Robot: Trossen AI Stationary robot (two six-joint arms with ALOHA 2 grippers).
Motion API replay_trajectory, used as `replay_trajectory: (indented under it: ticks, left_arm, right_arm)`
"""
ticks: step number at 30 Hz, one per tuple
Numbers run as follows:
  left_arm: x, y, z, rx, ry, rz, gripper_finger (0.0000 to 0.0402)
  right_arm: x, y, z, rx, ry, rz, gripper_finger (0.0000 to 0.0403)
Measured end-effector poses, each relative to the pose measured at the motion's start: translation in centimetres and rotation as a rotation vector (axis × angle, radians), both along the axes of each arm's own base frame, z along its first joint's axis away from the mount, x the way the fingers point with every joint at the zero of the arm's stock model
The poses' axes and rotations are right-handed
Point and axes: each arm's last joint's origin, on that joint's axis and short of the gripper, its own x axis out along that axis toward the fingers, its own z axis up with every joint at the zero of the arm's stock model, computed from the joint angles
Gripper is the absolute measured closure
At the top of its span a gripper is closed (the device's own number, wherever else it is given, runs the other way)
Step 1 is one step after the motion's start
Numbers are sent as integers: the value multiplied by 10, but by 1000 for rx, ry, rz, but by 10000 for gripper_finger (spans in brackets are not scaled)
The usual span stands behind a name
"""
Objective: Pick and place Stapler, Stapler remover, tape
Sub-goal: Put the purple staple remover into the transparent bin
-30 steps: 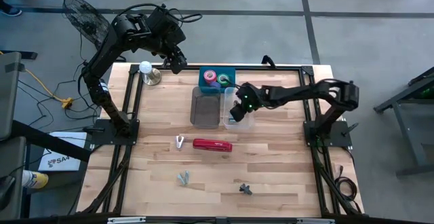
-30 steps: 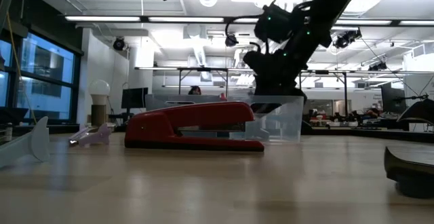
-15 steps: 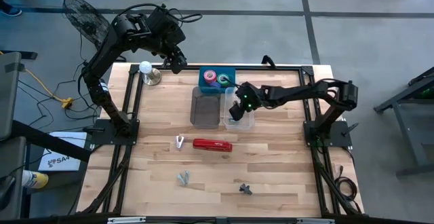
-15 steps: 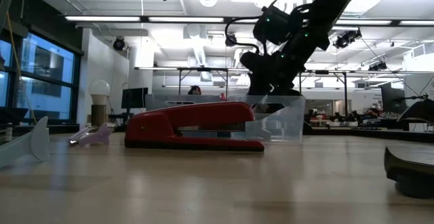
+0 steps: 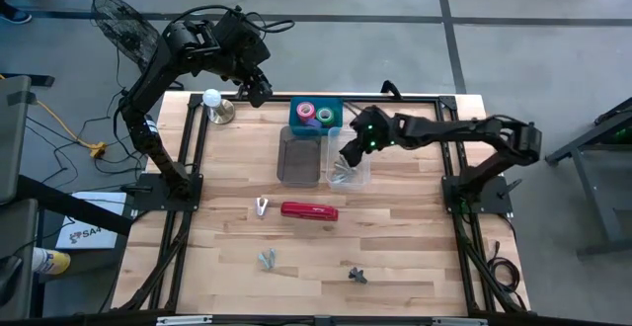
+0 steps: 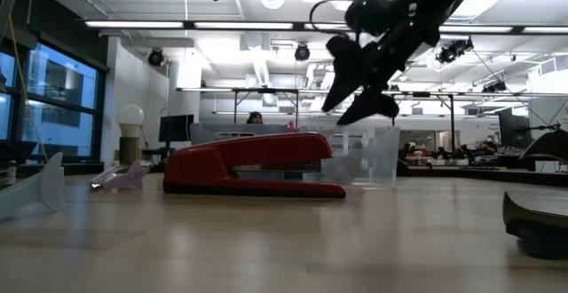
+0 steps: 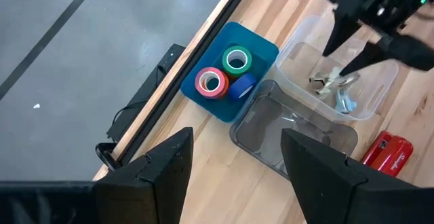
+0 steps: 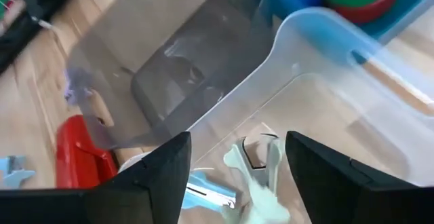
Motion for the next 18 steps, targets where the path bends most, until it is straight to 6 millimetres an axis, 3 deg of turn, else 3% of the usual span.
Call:
replay_trajectory:
  ticks: [10,18]
  left_arm:
    - [1,-2,0,-44,-26,-31,182]
    - [0,-2,1,-50,-33,-27,182]
  right_arm:
    - [-34,10,42,-45,-22,3,171]
    - [-55,25,61,-60,-7,-4,171]
